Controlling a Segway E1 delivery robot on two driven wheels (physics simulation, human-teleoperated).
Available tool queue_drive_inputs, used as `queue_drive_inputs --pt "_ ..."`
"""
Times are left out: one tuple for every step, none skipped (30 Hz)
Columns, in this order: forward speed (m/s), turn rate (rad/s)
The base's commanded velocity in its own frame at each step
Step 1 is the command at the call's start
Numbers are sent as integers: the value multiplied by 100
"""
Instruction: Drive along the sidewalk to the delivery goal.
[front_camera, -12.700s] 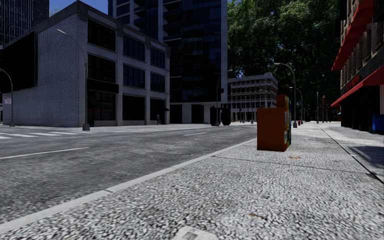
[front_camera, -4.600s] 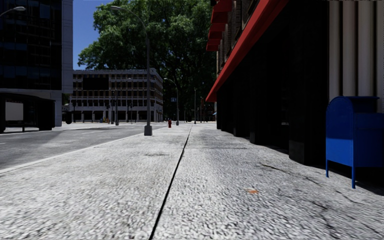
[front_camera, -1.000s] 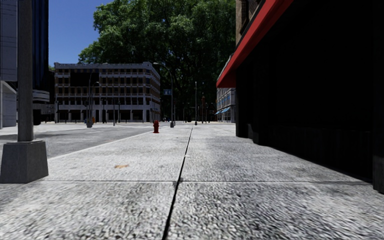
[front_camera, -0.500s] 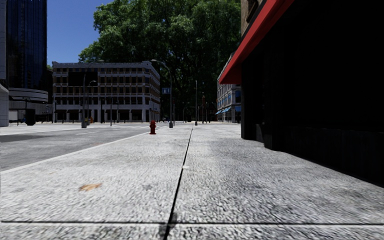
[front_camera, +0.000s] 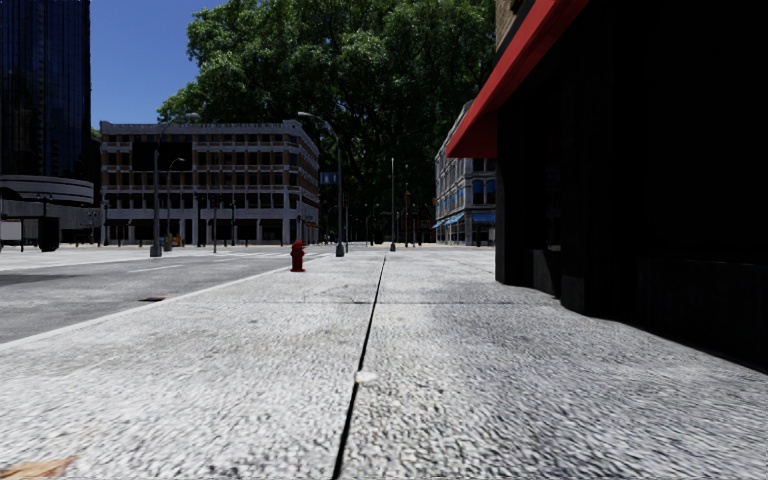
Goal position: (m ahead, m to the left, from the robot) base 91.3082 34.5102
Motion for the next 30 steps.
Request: queue_drive_inputs --pt "200 0" --pt "200 0" --pt "200 0" --pt "200 0" --pt "200 0" --pt "200 0" --pt "200 0" --pt "200 0" --pt "200 0" --pt "200 0" --pt "200 0" --pt "200 0" --pt "200 0" --pt "200 0" --pt "200 0" --pt "200 0" --pt "200 0" --pt "200 0" --pt "200 0" --pt "200 0" --pt "200 0" --pt "200 0" --pt "200 0" --pt "200 0" --pt "200 0" --pt "200 0" --pt "200 0" --pt "200 0" --pt "200 0" --pt "200 0"
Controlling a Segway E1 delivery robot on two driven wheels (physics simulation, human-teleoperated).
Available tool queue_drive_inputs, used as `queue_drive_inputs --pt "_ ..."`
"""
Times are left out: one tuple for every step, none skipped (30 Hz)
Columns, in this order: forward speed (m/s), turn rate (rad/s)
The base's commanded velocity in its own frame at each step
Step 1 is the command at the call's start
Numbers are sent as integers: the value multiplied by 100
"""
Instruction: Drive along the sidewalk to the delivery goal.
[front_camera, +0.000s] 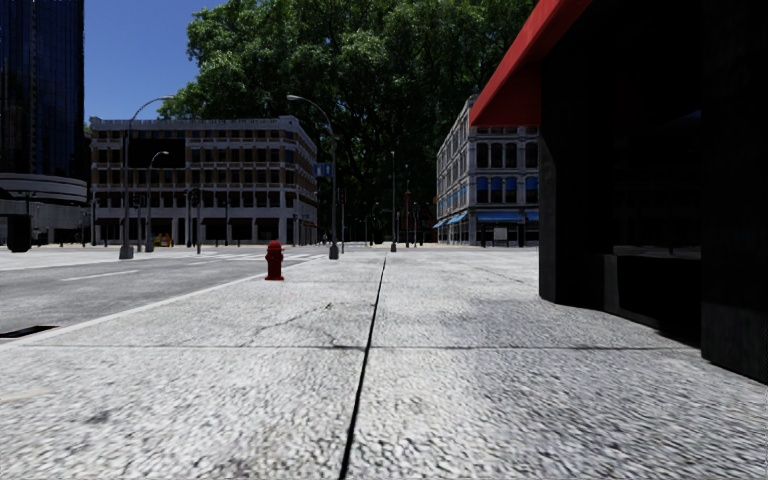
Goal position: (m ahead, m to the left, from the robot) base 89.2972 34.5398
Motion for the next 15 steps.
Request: queue_drive_inputs --pt "200 0" --pt "200 0" --pt "200 0" --pt "200 0" --pt "200 0" --pt "200 0" --pt "200 0" --pt "200 0" --pt "200 0" --pt "200 0" --pt "200 0" --pt "200 0" --pt "200 0" --pt "200 0" --pt "200 0"
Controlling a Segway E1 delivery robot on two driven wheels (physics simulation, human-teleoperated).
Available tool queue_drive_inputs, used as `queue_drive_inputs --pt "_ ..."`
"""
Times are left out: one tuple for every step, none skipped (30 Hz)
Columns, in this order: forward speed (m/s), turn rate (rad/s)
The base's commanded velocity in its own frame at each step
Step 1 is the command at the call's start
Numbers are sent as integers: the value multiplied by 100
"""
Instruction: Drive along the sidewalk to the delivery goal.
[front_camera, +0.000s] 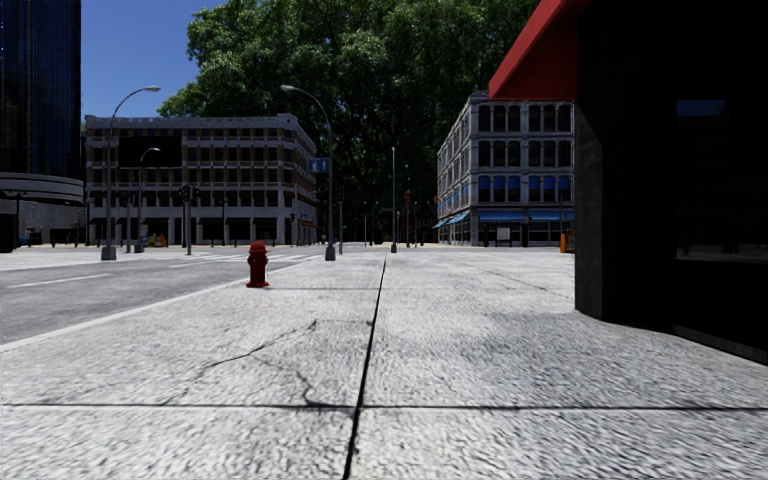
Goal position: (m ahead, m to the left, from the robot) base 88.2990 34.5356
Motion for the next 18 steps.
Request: queue_drive_inputs --pt "200 0" --pt "200 0" --pt "200 0" --pt "200 0" --pt "200 0" --pt "200 0" --pt "200 0" --pt "200 0" --pt "200 0" --pt "200 0" --pt "200 0" --pt "200 0" --pt "200 0" --pt "200 0" --pt "200 0" --pt "200 0" --pt "200 0" --pt "200 0"
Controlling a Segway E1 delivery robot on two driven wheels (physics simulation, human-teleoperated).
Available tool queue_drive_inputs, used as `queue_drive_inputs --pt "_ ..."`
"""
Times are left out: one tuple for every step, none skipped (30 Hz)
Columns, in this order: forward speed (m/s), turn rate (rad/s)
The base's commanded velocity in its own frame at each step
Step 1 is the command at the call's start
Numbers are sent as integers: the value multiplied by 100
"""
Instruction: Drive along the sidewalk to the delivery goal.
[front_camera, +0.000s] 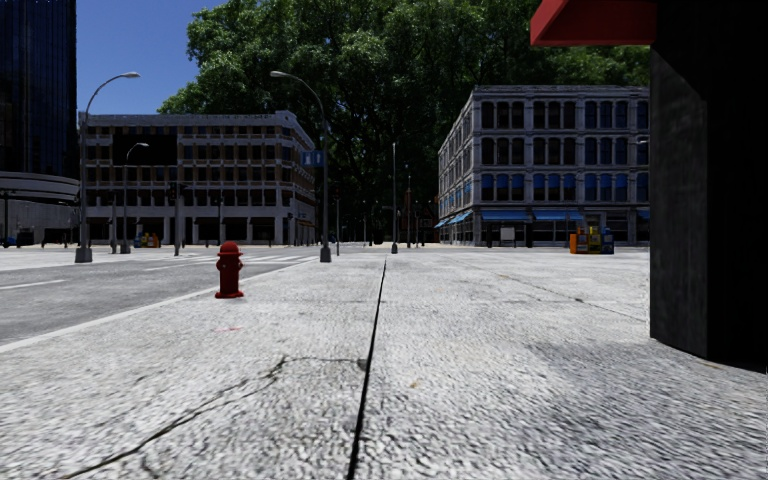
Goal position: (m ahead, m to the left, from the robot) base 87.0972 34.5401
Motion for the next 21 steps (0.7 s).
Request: queue_drive_inputs --pt "200 0" --pt "200 0" --pt "200 0" --pt "200 0" --pt "200 0" --pt "200 0" --pt "200 0" --pt "200 0" --pt "200 0" --pt "200 0" --pt "200 0" --pt "200 0" --pt "200 0" --pt "200 0" --pt "200 0" --pt "200 0" --pt "200 0" --pt "200 0" --pt "200 0" --pt "200 0" --pt "200 0"
